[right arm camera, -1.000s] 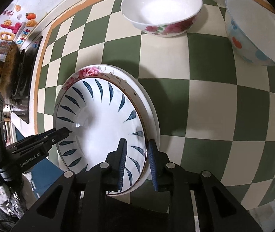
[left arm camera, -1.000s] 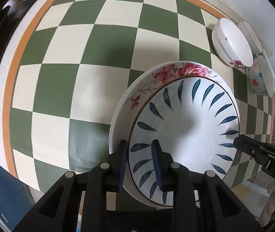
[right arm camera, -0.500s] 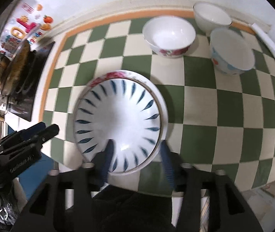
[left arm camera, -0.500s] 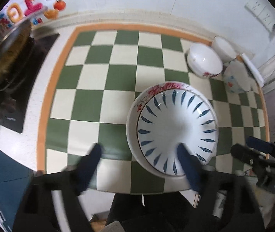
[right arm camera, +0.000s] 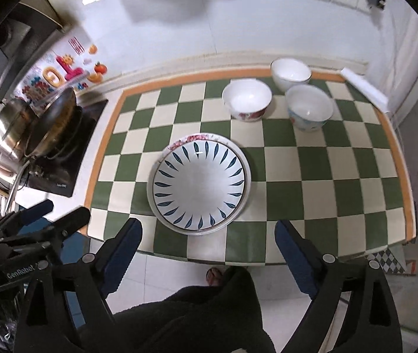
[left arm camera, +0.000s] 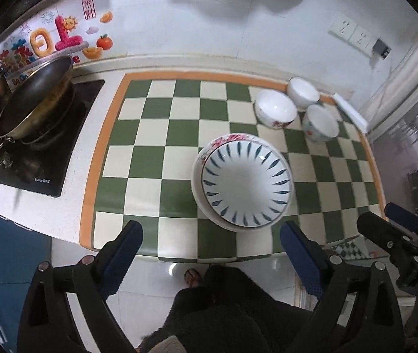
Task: Organize plates and bowls
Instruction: 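Lower the plate stack onto the mat and open both grippers, then grasp the rim of a plain white bowl with both grippers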
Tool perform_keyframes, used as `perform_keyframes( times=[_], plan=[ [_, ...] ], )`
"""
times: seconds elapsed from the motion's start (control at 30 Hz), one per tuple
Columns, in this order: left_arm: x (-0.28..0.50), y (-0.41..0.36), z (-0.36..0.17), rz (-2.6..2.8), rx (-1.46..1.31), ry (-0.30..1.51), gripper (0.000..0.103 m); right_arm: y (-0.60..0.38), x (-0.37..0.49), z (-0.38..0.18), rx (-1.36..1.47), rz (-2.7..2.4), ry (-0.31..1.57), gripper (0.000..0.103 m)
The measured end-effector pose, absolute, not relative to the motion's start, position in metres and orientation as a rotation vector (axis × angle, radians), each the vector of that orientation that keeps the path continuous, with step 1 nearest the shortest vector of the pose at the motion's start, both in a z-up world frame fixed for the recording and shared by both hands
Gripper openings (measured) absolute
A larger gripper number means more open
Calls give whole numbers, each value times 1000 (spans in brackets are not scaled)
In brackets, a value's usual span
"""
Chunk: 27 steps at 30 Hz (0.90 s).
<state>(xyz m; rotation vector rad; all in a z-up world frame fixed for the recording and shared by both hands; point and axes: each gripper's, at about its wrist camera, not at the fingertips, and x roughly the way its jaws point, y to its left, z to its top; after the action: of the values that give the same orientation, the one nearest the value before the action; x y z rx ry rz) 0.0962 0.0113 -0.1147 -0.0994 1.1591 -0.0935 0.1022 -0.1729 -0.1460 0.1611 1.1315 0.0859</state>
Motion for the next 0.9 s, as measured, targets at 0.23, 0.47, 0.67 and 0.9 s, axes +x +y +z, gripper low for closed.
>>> perform_keyframes(
  times=[0.23, 0.47, 0.67, 0.9],
  plan=[
    [78, 10, -98, -117, -93, 1102, 103, -171, 71, -126, 156, 64, 1073, 97],
    [85, 0, -101, -149, -63, 1098, 103, -173, 67, -131, 183, 89, 1088, 97],
    [138, -17, -111, -130, -56, 1087, 103, -208, 109, -145, 329, 138, 1081, 97],
    [244, -41, -145, -91, -92, 1148, 103, -261, 210, -176, 409, 114, 1117, 97]
  ],
)
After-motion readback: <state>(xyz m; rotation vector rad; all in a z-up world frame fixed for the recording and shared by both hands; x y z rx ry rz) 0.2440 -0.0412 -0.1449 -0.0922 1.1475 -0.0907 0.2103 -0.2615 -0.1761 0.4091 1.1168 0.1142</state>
